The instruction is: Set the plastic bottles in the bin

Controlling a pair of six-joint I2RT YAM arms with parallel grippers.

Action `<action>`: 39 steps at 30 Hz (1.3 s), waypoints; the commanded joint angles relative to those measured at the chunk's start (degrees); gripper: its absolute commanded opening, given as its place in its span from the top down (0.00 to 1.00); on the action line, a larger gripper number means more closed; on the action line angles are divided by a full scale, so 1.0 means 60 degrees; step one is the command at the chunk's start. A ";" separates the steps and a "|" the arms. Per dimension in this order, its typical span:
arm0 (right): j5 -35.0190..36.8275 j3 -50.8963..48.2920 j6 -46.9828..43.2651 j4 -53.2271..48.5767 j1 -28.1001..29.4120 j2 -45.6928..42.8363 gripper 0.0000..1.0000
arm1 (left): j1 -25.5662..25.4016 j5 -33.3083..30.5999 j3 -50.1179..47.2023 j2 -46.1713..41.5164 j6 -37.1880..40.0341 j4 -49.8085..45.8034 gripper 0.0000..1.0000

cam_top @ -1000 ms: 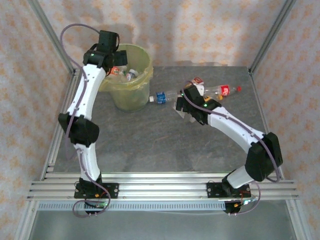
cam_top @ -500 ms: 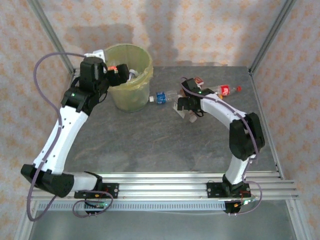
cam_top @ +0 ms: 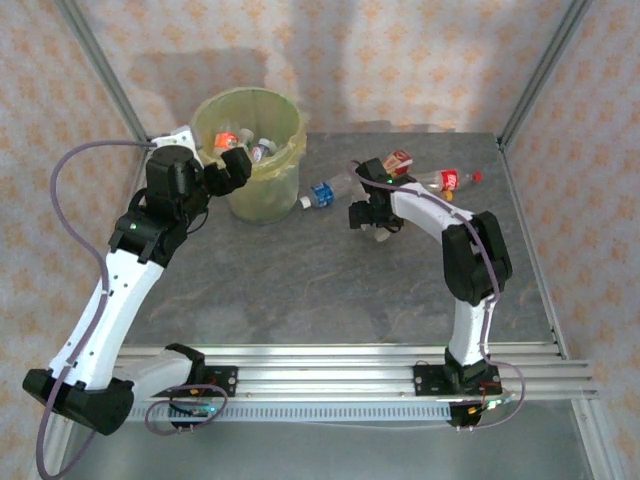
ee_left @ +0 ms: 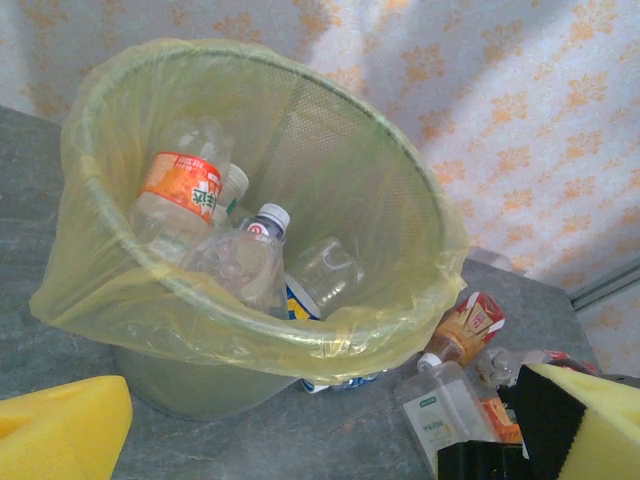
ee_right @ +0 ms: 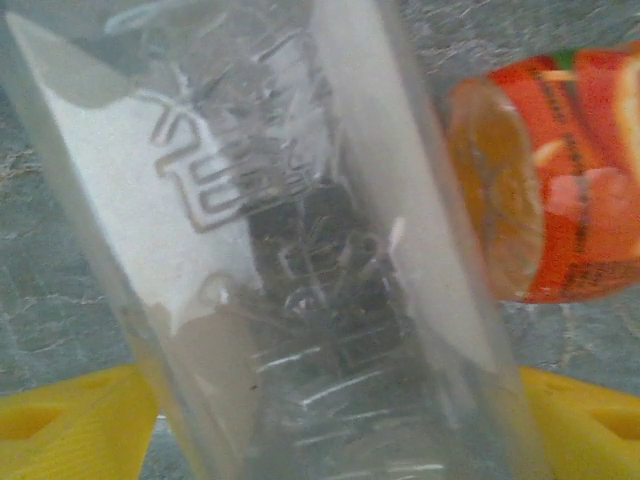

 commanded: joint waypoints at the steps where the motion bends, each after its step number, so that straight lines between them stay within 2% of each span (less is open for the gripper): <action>1: -0.0719 0.0227 -0.0142 -0.0078 -0.0052 0.0117 0.17 | -0.0042 -0.0261 -0.0062 -0.0041 -0.0201 0.0269 0.00; 9: -0.0359 0.0135 -0.0058 0.0080 -0.0045 0.0431 0.17 | -0.0042 -0.0217 0.0022 0.0076 -0.0286 0.0312 0.00; 12: -0.0199 0.0132 -0.0080 0.0158 -0.0052 0.0524 0.20 | -0.0041 -0.0202 0.0040 0.0091 -0.0339 0.0327 0.00; 20: -0.0408 -0.0430 -0.0096 0.0748 -0.0018 -0.0070 0.45 | -0.0064 -0.0213 0.0069 0.0123 -0.0512 0.0176 0.00; 27: -0.0534 -0.1494 -0.0032 0.1220 0.0076 -0.1502 0.57 | -0.0157 -0.0188 0.0098 0.0083 -0.0508 -0.0083 0.00; 34: -0.0817 -0.2680 0.0154 0.1882 0.0331 -0.3539 0.61 | -0.0388 0.0105 0.0084 0.0008 -0.0819 -0.0098 0.00; 39: -0.1405 -0.3839 0.0186 0.3374 0.0624 -0.5377 0.61 | -0.0802 0.0125 0.0055 0.0063 -0.1044 -0.0007 0.00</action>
